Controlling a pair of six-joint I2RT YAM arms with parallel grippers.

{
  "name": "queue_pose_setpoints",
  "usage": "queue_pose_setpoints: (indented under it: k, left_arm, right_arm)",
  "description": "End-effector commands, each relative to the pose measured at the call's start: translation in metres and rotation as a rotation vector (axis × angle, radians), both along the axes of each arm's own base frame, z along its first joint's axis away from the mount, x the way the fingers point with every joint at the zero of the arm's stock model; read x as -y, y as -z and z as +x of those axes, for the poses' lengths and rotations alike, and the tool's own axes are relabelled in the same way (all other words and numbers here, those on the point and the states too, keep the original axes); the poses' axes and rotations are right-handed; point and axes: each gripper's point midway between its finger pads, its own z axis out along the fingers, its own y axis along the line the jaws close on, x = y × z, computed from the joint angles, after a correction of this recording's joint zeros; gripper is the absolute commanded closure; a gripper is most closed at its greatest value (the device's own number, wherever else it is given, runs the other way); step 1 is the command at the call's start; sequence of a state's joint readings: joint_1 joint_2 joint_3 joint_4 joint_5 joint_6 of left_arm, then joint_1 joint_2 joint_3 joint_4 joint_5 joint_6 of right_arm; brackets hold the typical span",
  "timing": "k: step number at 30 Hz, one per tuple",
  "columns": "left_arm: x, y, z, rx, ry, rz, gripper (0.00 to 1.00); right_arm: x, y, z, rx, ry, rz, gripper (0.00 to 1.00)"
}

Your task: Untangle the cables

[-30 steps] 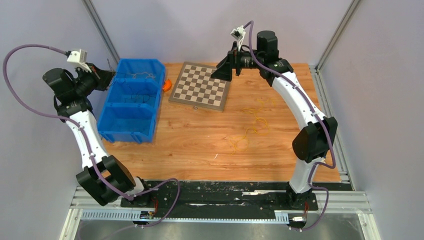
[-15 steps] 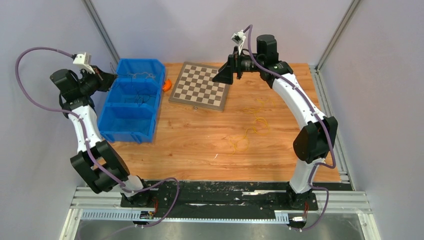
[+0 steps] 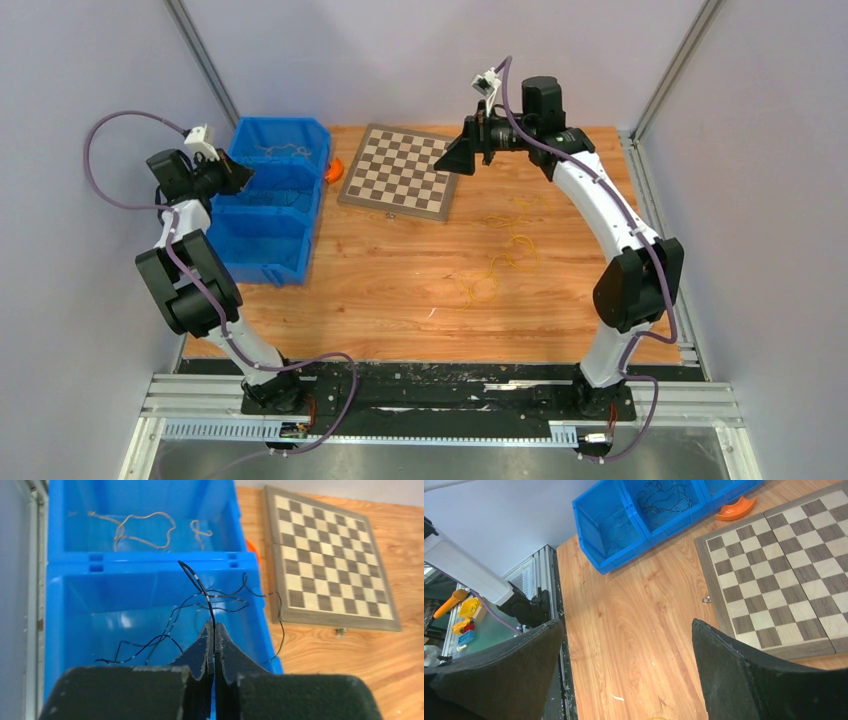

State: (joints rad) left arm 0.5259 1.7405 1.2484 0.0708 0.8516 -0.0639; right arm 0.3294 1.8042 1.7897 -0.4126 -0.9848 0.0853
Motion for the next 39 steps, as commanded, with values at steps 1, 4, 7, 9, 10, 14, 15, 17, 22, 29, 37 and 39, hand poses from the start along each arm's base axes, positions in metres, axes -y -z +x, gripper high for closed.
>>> queue_pose_setpoints:
  k: [1, 4, 7, 9, 10, 14, 15, 17, 22, 29, 37, 39]
  left_arm:
    - [-0.025, 0.006, 0.01, 0.011, -0.081, 0.112, 1.0]
    - [-0.037, 0.006, 0.011, 0.0, -0.134, 0.153, 0.99]
    - [-0.039, 0.006, 0.01, -0.017, -0.127, 0.176, 0.7]
    - [-0.034, 0.005, 0.006, -0.044, -0.094, 0.175, 0.55]
    - [-0.033, -0.001, 0.005, -0.044, -0.089, 0.178, 0.48]
    - [-0.019, -0.024, -0.006, -0.002, -0.022, 0.212, 0.22]
    - [-0.015, -0.028, -0.009, 0.009, -0.005, 0.212, 0.18]
    - [-0.007, -0.042, -0.014, 0.037, 0.017, 0.227, 0.12]
    - [0.043, -0.059, -0.033, 0.05, 0.183, 0.338, 0.0]
    - [0.131, -0.055, -0.06, 0.086, 0.391, 0.358, 0.0]
    - [0.165, -0.04, -0.071, 0.056, 0.479, 0.311, 0.0]
    - [0.166, -0.043, -0.07, 0.056, 0.476, 0.305, 0.0]
  right_arm:
    - [0.015, -0.022, -0.01, 0.083, 0.018, 0.001, 0.03]
    - [0.019, -0.02, -0.011, 0.082, 0.023, -0.006, 0.03]
    - [0.022, -0.02, -0.011, 0.089, 0.027, -0.011, 0.03]
    - [0.024, -0.02, -0.01, 0.092, 0.032, -0.015, 0.03]
    - [0.026, -0.018, -0.01, 0.092, 0.037, -0.019, 0.03]
    - [0.04, -0.01, -0.003, 0.064, 0.084, -0.037, 0.03]
    - [0.046, -0.005, 0.001, 0.077, 0.097, -0.054, 0.03]
    - [0.06, 0.01, 0.008, 0.08, 0.146, -0.103, 0.03]
    - [0.101, 0.103, 0.01, 0.118, 0.155, -0.459, 0.08]
    - [0.171, 0.223, -0.007, -0.087, 0.185, -0.913, 0.12]
    - [0.168, 0.261, 0.026, -0.131, 0.22, -0.937, 0.16]
    - [0.165, 0.273, 0.036, -0.145, 0.211, -0.938, 0.22]
